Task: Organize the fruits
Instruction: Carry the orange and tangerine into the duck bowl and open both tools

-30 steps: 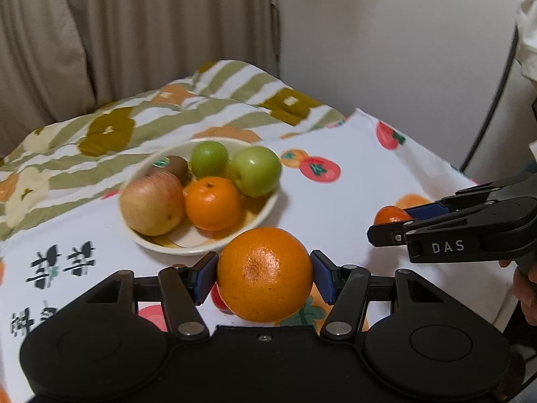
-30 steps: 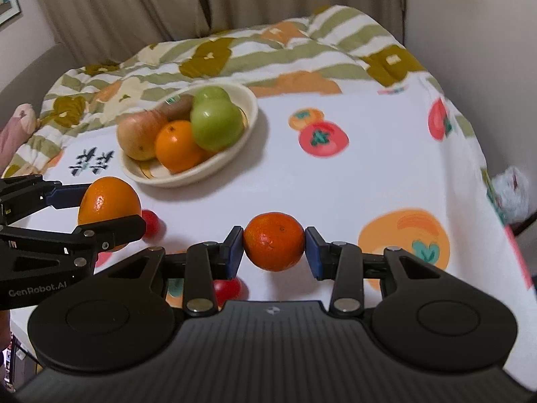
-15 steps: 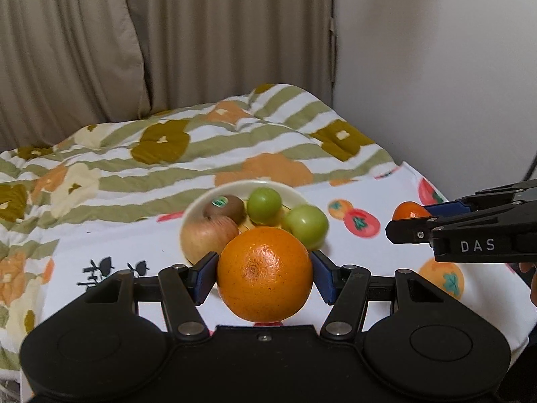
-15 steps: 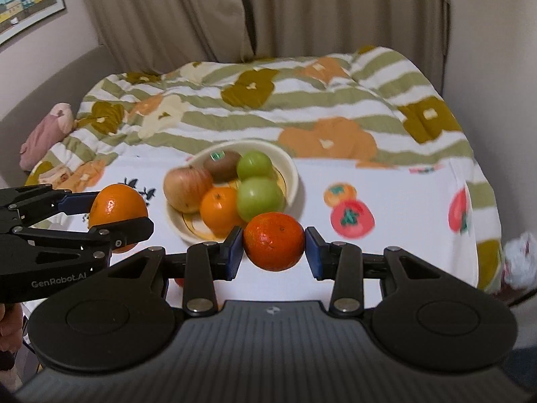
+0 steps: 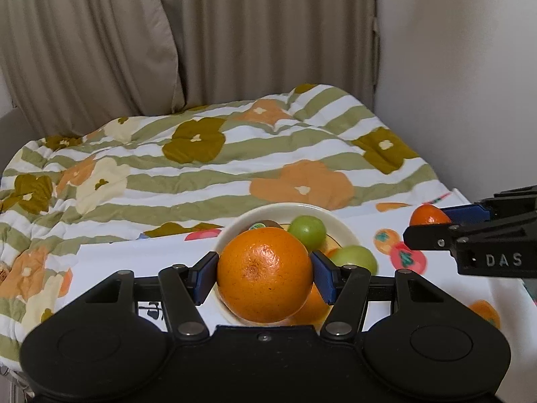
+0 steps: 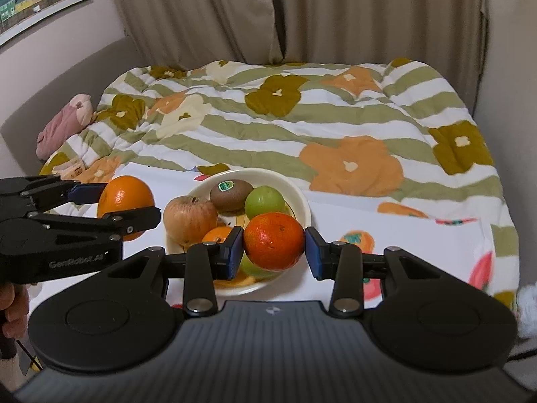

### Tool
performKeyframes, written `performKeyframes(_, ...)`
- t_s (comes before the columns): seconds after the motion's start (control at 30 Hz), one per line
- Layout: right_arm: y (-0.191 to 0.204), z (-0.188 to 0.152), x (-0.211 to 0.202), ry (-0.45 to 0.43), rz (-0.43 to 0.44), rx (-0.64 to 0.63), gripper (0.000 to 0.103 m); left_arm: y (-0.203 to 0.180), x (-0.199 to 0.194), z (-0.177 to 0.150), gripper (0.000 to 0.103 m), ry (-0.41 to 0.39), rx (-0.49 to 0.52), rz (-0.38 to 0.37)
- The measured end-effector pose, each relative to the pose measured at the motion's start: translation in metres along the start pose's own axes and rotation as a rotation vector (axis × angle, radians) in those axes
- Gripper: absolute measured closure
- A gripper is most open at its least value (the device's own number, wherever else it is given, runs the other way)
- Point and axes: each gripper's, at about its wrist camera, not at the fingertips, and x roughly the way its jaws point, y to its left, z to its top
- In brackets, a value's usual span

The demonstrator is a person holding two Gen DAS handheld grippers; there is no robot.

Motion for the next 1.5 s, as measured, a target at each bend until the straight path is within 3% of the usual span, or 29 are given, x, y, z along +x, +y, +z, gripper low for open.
performKeyframes(0.5,-0.037,0.029,0.065,0.051,0.047,0.018,0.049,-0.017,0.081,0.020,0.039,0.091,0.019,0.018)
performKeyframes(1.0,-0.052,0.038,0.093,0.092,0.034,0.055,0.049,-0.024,0.105,0.026,0.038,0.134,0.082,-0.022)
performKeyframes(1.13,-0.055,0.038,0.096,0.103,0.044,0.076,0.049,-0.024,0.093,0.028,0.011,0.078,0.100,-0.033)
performKeyframes(1.5,-0.051,0.038,0.114,0.121,0.085,0.038,0.049,0.000,0.058,0.020,0.006,0.037,0.026,0.004)
